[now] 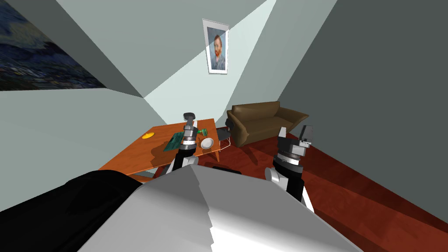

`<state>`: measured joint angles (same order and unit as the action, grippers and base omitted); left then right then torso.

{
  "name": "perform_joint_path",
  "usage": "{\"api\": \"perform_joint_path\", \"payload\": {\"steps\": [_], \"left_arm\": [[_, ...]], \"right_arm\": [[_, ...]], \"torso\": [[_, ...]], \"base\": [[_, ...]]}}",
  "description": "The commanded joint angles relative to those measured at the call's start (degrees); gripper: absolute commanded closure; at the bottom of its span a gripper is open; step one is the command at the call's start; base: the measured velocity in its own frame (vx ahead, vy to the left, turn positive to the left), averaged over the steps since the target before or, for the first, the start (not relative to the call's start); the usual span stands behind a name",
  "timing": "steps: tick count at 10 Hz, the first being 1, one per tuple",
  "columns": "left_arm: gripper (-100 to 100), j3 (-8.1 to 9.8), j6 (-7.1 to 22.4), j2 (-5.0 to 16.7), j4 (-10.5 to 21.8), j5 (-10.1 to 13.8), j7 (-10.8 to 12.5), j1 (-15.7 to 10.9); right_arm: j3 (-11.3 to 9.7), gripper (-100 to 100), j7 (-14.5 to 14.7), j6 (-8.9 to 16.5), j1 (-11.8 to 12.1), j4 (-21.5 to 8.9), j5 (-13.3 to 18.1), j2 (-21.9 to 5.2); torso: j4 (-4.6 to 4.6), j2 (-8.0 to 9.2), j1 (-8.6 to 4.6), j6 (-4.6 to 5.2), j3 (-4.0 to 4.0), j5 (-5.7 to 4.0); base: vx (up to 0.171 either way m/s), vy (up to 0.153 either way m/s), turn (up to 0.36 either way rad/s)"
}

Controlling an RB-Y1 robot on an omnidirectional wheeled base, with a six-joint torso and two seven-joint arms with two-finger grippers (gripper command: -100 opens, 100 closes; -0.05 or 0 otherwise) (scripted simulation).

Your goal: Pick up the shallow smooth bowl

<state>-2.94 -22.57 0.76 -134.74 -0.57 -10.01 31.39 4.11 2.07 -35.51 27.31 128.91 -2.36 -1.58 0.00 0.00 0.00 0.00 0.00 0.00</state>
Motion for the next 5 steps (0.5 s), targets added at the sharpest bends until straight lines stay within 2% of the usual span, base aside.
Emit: {"api": "perform_joint_path", "payload": {"steps": [1,5], "left_arm": [[-100,-0.45,1.64,2.26,0.93,0.16,0.7,-0.28],[-100,-2.14,7.17,5.99,3.95,0.68,3.08,-1.09]], "right_arm": [[0.0,0,0.0,0.0,0.0,0.0,0.0,0.0],[0.0,0,0.0,0.0,0.0,0.0,0.0,0.0]], "torso": [[0.0,0.0,0.0,0.0,0.0,0.0],[0.0,0.0,0.14,0.0,0.0,0.03]], "base": [[-0.001,0.01,-0.019],[0.0,0.03,-0.027]]}}
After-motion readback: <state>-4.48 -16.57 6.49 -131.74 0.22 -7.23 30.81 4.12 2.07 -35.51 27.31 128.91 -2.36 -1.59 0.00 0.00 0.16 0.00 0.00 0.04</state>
